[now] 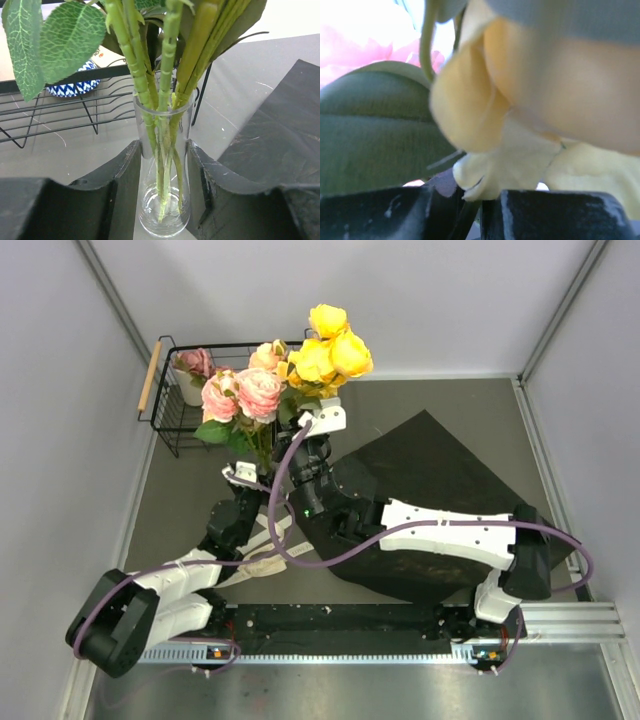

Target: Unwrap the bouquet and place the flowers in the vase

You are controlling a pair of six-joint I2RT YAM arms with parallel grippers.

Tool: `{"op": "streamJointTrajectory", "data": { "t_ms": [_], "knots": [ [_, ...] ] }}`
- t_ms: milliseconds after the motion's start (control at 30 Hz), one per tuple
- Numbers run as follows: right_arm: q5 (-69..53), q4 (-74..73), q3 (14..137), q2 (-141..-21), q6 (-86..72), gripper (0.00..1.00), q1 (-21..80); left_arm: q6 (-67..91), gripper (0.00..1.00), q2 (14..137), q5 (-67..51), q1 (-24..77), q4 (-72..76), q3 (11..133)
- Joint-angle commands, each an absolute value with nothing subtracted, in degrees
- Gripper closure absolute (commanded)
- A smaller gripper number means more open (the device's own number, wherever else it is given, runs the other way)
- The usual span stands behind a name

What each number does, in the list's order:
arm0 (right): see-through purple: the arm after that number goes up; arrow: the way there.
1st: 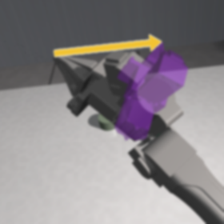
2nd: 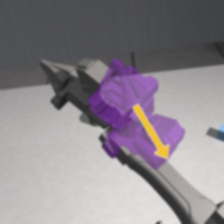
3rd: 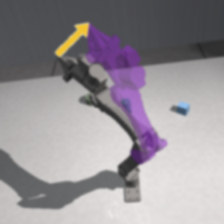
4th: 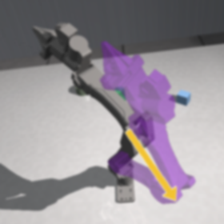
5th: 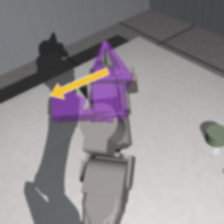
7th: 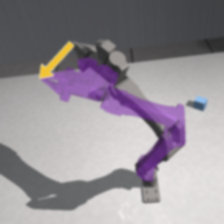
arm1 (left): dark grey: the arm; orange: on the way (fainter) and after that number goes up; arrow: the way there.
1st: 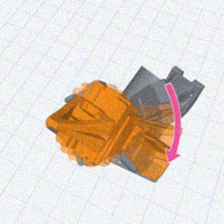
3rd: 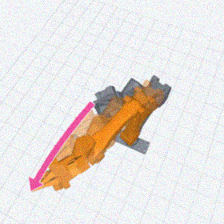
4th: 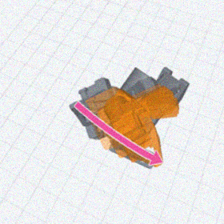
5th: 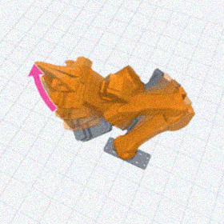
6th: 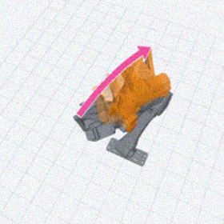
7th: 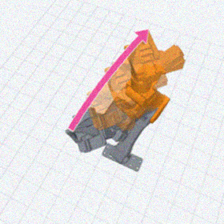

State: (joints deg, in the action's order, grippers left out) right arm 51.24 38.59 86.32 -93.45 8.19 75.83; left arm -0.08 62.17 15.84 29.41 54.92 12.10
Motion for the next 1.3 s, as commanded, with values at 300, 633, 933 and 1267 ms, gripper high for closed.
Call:
{"op": "streamJointTrajectory", "data": {
  "t_ms": [300, 633, 933, 1267],
  "knots": [
    [51.1, 50.7, 89.9, -98.3, 19.3, 1.00, 75.3, -1.3, 0.76, 61.7, 12.7, 29.3, 56.3, 13.3],
    [51.9, 47.4, 86.3, -97.7, 14.6, 1.00, 75.3, -1.1, 0.88, 61.6, 12.3, 29.3, 54.8, 13.8],
    [50.0, 44.9, 79.0, -97.6, 12.0, 1.00, 75.1, -0.8, 0.94, 60.1, 12.4, 29.3, 52.9, 13.7],
    [42.1, 42.1, 75.3, -98.3, 15.6, 1.00, 74.4, -0.5, 1.00, 60.0, 12.1, 29.2, 52.2, 14.0]
  ]
}}
